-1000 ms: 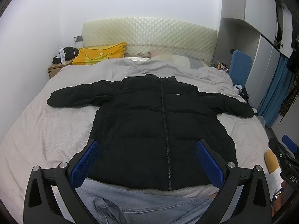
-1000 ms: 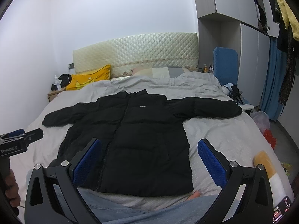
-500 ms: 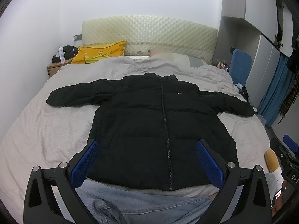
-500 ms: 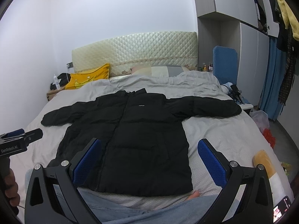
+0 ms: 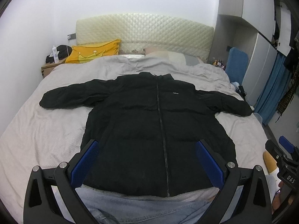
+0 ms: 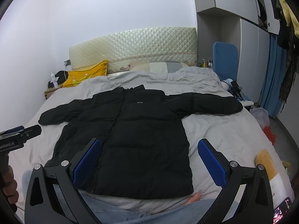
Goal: Fold large clothes
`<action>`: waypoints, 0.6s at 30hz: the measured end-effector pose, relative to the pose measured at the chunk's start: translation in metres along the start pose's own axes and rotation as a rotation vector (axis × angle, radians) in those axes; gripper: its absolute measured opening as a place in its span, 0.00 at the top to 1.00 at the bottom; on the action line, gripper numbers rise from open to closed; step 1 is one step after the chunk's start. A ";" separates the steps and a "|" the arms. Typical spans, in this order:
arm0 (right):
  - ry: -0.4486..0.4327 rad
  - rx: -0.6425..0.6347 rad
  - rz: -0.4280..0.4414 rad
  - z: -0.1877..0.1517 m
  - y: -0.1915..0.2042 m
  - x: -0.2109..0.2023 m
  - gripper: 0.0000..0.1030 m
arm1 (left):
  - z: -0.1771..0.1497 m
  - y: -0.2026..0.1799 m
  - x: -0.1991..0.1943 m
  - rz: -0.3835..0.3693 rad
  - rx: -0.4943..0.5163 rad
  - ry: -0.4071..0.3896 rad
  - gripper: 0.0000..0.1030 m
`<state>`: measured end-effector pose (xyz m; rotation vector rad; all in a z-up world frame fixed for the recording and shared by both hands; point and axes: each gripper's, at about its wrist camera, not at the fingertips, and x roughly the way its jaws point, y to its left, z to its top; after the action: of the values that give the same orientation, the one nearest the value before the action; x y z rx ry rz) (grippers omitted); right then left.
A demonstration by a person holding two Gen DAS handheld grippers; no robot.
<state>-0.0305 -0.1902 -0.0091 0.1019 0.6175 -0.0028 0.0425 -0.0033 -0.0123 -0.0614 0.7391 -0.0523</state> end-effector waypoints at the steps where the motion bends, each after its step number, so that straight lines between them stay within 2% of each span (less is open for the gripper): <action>1: 0.003 0.004 0.000 0.000 -0.001 0.002 0.00 | 0.001 0.000 0.005 -0.010 0.000 0.007 0.00; 10: -0.001 0.020 0.012 0.005 -0.011 0.016 0.00 | 0.014 0.001 0.034 -0.023 0.010 0.006 0.00; 14: -0.020 0.036 -0.027 0.013 -0.027 0.024 0.00 | 0.030 0.001 0.056 0.006 0.051 -0.031 0.00; 18: -0.023 0.065 -0.055 0.021 -0.048 0.034 0.00 | 0.055 0.006 0.079 0.028 0.038 -0.054 0.00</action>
<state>0.0080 -0.2391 -0.0161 0.1475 0.5968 -0.0777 0.1380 -0.0004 -0.0252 -0.0165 0.6844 -0.0381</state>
